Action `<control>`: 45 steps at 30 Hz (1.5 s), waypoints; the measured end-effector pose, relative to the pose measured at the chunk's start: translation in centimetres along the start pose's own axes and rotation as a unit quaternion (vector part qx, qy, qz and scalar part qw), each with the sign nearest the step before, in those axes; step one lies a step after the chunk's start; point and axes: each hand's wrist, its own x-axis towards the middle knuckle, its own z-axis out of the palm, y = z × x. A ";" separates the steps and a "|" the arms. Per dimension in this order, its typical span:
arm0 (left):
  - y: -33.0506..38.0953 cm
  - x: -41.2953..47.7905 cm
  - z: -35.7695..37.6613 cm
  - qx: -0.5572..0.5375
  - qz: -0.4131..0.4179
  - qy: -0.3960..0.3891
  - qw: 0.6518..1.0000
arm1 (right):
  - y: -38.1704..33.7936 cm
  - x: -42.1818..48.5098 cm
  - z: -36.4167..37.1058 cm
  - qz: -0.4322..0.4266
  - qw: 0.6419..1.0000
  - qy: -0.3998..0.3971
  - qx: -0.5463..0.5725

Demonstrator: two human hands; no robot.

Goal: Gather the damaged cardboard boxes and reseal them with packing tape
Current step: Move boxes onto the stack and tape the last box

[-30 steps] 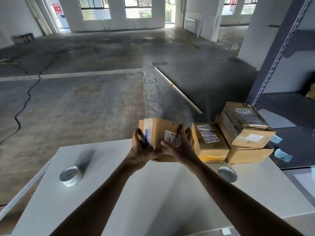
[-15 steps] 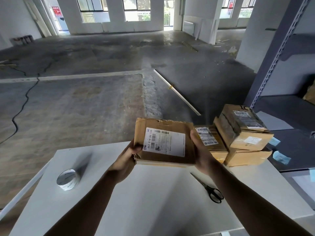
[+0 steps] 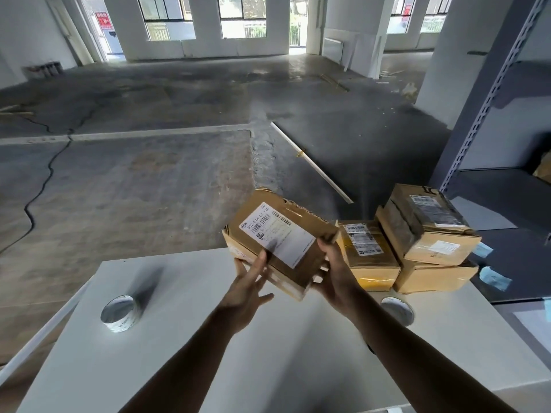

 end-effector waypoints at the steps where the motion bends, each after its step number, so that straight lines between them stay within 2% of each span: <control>1: 0.1 0.1 0.2 -0.003 0.011 0.002 1.000 | 0.0 -0.1 0.2 0.008 1.000 0.003 -0.001; 6: 1.8 0.3 0.0 -0.037 0.010 0.067 0.997 | -0.5 -1.2 0.8 -0.019 0.995 0.006 -0.101; 9: 2.8 0.4 -0.8 -0.061 -0.059 0.092 0.992 | -1.7 -2.0 1.0 -0.062 0.992 0.049 -0.098; 11: 3.2 0.2 -1.1 -0.078 -0.103 0.089 0.988 | -2.2 -2.0 0.7 -0.058 0.992 0.075 -0.085; 16: 2.9 0.2 -1.8 -0.107 -0.211 0.084 0.968 | -2.7 -1.8 -0.2 -0.021 0.991 0.031 -0.127; 19: 2.5 0.6 -2.0 -0.116 -0.267 0.080 0.953 | -2.9 -2.0 0.3 0.011 0.990 -0.036 -0.136; 24: 2.2 0.4 -1.4 -0.101 -0.300 0.098 0.944 | -1.9 -2.0 0.7 0.027 0.985 -0.056 -0.162; 31: 2.1 0.4 -1.8 -0.072 -0.278 0.091 0.954 | -1.2 -1.5 0.4 0.033 0.987 -0.070 -0.144; 37: 1.5 0.3 -2.2 0.013 -0.189 0.077 0.979 | -1.3 -1.4 -0.2 0.061 0.989 -0.109 -0.082; 40: 1.2 0.2 -2.1 0.043 -0.135 0.072 0.987 | -0.9 -1.6 -0.4 0.064 0.985 -0.130 -0.094; 45: 0.2 0.6 -2.2 0.076 -0.040 0.085 0.993 | -0.1 -2.0 -0.5 0.065 0.981 -0.115 -0.140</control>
